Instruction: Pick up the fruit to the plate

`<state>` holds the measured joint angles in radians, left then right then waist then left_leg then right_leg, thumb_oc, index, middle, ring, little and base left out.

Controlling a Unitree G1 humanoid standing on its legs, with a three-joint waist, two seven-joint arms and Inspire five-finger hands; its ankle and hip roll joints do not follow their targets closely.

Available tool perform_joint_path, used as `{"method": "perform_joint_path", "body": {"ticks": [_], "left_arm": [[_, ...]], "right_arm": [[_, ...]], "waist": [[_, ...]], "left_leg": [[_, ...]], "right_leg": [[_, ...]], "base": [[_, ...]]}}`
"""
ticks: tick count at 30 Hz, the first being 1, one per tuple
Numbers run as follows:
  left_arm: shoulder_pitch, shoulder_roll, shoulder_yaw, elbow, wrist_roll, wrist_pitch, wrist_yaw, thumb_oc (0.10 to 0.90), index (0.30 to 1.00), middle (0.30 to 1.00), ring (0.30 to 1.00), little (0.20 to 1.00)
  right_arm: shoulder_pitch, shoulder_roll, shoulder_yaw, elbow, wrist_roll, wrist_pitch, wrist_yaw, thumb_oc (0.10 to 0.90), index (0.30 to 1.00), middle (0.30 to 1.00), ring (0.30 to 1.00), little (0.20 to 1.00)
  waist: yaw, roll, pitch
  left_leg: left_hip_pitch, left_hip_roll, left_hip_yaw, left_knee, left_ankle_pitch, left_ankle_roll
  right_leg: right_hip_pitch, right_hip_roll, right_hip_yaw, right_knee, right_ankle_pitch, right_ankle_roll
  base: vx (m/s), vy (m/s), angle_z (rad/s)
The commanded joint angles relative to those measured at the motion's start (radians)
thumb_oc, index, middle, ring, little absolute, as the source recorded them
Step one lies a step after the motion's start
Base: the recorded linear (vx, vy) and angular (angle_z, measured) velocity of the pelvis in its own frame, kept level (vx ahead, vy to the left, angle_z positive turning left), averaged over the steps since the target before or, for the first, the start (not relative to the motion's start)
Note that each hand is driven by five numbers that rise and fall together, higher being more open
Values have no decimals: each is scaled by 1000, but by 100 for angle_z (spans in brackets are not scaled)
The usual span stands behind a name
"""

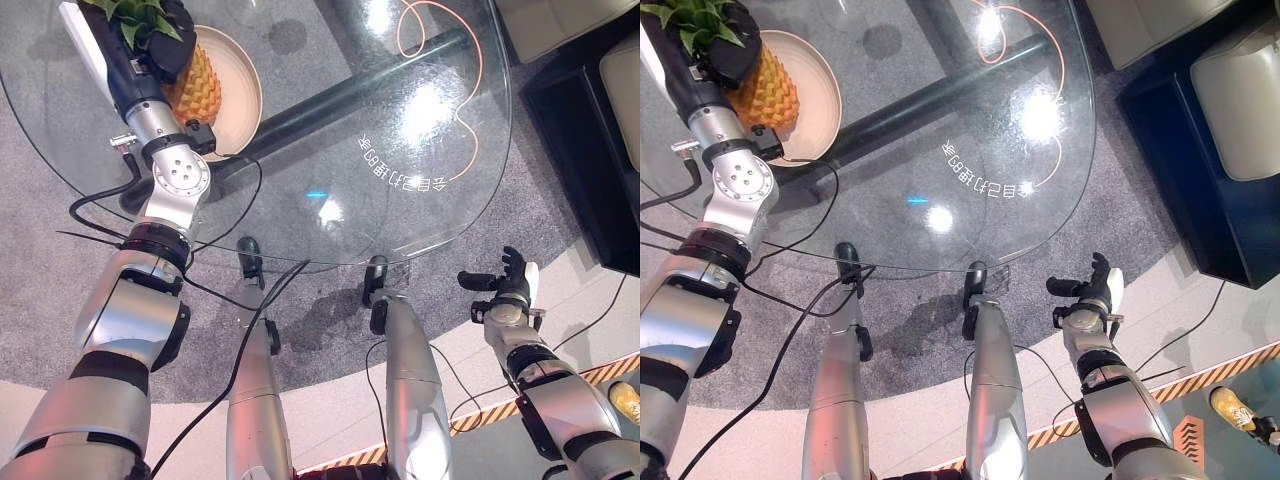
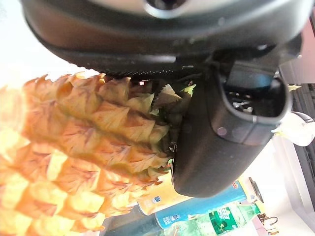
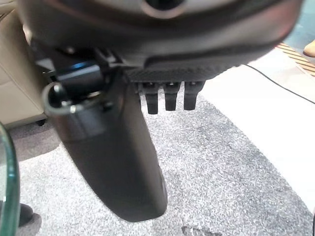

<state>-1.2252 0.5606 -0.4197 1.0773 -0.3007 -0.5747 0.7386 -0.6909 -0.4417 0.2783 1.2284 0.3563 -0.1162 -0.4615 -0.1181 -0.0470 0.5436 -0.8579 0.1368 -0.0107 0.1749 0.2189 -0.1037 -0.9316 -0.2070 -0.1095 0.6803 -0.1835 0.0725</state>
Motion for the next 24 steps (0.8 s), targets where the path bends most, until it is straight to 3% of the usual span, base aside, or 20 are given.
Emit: {"method": "perform_joint_path", "body": {"ticks": [1,6,9,11,24], "left_arm": [[-167,66,26,-78,57,-129,72,394,552,552,552,494],[-157,70,30,-75,46,-136,67,446,596,596,596,546],[-154,71,32,-73,41,-143,64,589,719,719,719,689],[-149,69,33,-79,43,-148,63,627,752,752,752,727],[-104,52,42,-135,56,-182,54,649,771,771,771,749]], "right_arm": [[27,-27,-7,15,26,-8,-48,800,900,900,900,900],[31,-29,-7,8,29,-11,-44,800,900,900,900,900],[30,-26,-7,9,28,-10,-46,800,900,900,900,900],[30,-26,-6,9,29,-9,-48,800,900,900,900,900],[33,-28,-20,13,29,-15,-50,800,900,900,900,900]], "waist": [[19,-41,-24],[20,-43,-24],[21,-42,-24],[22,-41,-24],[33,-36,-24]], "left_leg": [[13,-3,54,228,-243,30],[15,-2,54,225,-242,30],[17,-2,55,222,-241,29],[16,-2,55,222,-241,29],[16,-8,51,226,-244,30]], "right_leg": [[68,54,35,-286,190,21],[71,53,32,-288,192,24],[72,52,32,-291,192,23],[72,52,31,-293,192,22],[75,46,23,-294,193,23]], "base": [[0,0,0],[0,0,0],[0,0,0],[0,0,0],[0,0,0]]}}
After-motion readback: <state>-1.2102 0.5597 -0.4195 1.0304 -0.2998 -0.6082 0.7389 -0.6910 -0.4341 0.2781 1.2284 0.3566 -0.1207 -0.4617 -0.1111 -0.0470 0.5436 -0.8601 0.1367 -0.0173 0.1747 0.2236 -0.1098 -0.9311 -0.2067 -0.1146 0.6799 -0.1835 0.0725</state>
